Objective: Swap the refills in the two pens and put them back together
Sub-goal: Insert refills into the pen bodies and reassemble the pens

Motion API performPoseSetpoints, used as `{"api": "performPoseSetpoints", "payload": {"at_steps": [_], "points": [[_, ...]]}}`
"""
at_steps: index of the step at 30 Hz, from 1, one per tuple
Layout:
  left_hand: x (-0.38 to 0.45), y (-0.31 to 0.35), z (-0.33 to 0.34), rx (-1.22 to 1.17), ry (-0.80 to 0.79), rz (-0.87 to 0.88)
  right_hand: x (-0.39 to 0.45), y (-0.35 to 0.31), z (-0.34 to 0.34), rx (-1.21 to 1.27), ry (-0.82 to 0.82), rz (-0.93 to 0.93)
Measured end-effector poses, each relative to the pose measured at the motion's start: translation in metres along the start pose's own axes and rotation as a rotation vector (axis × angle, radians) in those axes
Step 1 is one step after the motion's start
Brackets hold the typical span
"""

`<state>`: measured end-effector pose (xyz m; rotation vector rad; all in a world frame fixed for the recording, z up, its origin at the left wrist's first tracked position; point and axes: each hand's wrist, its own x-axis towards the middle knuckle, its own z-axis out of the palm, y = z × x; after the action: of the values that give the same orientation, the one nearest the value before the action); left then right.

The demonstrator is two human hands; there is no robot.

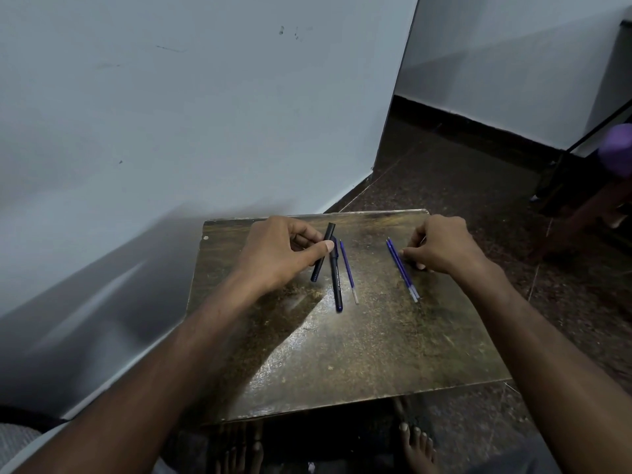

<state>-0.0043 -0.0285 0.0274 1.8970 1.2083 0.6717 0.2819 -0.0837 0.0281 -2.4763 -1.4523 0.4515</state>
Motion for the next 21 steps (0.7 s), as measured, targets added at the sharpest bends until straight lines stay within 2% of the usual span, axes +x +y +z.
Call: {"api": "performPoseSetpoints", "payload": {"at_steps": [4, 7, 9, 14, 21], "points": [[0.000, 0.000, -0.001, -0.001, 0.004, -0.005, -0.004, -0.005, 0.000, -0.009, 0.056, -0.037], [0.001, -0.001, -0.001, 0.010, 0.011, -0.007, -0.013, -0.023, 0.004, 0.015, 0.124, -0.167], [0.001, -0.001, 0.000, 0.018, 0.018, -0.007, -0.022, -0.038, 0.009, 0.060, 0.059, -0.229], [0.000, -0.001, 0.000, 0.030, 0.023, -0.010, -0.026, -0.053, 0.030, 0.161, -0.115, -0.212], [0.001, -0.001, -0.001, 0.037, 0.024, -0.019, -0.024, -0.060, 0.038, 0.102, -0.099, -0.176]]}}
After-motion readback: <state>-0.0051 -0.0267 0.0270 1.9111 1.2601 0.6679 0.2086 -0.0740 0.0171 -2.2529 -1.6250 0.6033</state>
